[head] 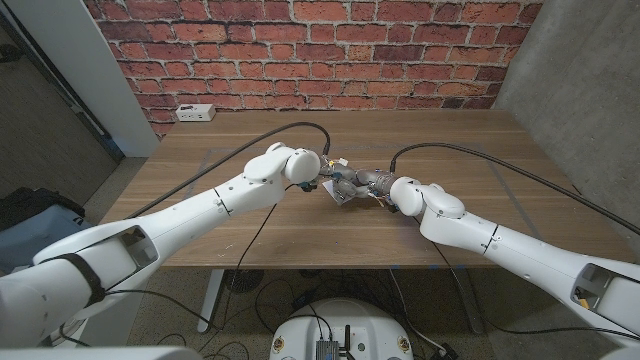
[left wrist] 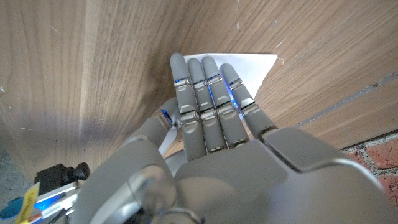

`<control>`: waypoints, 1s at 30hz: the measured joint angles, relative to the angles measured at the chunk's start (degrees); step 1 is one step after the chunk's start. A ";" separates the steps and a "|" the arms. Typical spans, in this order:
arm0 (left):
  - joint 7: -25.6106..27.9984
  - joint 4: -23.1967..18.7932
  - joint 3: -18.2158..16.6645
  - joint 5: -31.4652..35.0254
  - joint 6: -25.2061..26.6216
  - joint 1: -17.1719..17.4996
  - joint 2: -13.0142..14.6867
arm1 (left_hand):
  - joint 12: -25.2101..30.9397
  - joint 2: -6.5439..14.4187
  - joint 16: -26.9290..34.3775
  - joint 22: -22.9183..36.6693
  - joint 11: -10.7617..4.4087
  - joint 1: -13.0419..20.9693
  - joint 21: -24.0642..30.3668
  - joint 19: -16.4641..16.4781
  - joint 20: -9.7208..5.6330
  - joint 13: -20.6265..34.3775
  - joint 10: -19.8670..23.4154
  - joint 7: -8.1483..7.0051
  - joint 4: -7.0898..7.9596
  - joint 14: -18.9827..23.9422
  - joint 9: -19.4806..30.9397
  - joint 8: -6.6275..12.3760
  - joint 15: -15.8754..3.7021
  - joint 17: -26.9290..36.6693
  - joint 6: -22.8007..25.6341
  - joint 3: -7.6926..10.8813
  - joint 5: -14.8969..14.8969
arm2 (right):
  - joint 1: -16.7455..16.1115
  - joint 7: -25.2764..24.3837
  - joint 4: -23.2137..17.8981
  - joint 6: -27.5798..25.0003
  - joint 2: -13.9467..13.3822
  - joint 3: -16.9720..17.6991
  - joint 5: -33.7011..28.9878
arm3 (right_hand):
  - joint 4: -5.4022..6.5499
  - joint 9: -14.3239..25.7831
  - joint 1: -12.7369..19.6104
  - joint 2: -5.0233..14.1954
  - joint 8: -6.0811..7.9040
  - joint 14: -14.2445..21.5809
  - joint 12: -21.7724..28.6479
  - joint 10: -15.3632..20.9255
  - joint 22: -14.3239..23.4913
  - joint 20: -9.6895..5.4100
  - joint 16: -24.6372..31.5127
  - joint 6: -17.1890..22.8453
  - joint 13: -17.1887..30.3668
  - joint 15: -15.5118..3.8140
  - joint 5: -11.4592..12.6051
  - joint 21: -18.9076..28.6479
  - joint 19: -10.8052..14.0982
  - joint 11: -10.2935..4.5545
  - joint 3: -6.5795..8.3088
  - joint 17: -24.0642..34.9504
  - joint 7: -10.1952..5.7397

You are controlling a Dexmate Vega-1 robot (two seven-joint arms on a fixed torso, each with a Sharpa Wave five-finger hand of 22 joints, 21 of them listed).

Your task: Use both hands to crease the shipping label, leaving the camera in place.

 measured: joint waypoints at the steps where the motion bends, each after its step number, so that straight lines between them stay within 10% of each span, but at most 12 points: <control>1: 0.00 -0.07 0.01 0.03 0.05 0.01 0.01 | 0.00 0.00 -0.24 0.00 0.00 0.00 -0.27 -0.80 0.23 0.06 0.00 0.00 0.16 -0.01 -0.07 0.00 0.01 0.00 0.00 0.16 -0.03 | -0.02 -0.01 -0.04 -0.02 -0.02 0.00 0.00 | 0.00 0.00 0.00 0.00 0.00 0.00 0.00 0.00 0.00 0.00 0.00 0.09 0.00 0.00 0.00 -0.01 0.00 0.00 0.00 0.00 0.09; 14: 9.45 -3.58 -3.32 0.02 -1.23 4.74 2.52 | 1.87 2.30 4.84 0.69 1.16 0.61 -1.20 -5.68 3.26 4.17 0.37 1.46 3.25 -1.42 3.90 0.89 1.43 8.39 -1.48 -5.18 -3.56 | -0.30 -0.22 -0.44 -0.17 -0.20 0.12 -0.26 | 0.00 -0.03 0.00 0.00 0.00 0.00 0.00 0.00 0.06 -0.09 0.00 0.18 0.00 0.00 0.03 0.35 0.09 0.00 0.01 0.00 0.18; 30: 29.65 -7.35 -10.19 -0.51 -7.48 13.50 5.03 | 14.19 1.75 16.06 2.71 -0.21 5.06 4.97 -3.19 2.64 19.20 5.34 -1.33 2.53 5.33 17.83 11.56 0.84 22.41 0.71 -7.30 -6.02 | -0.91 -0.42 -1.44 -0.62 -0.44 0.31 -0.37 | 0.20 -0.03 -0.01 0.00 0.00 0.22 0.00 0.00 -0.01 -0.08 0.00 0.18 0.00 0.22 0.13 0.09 0.08 0.00 0.22 0.00 0.18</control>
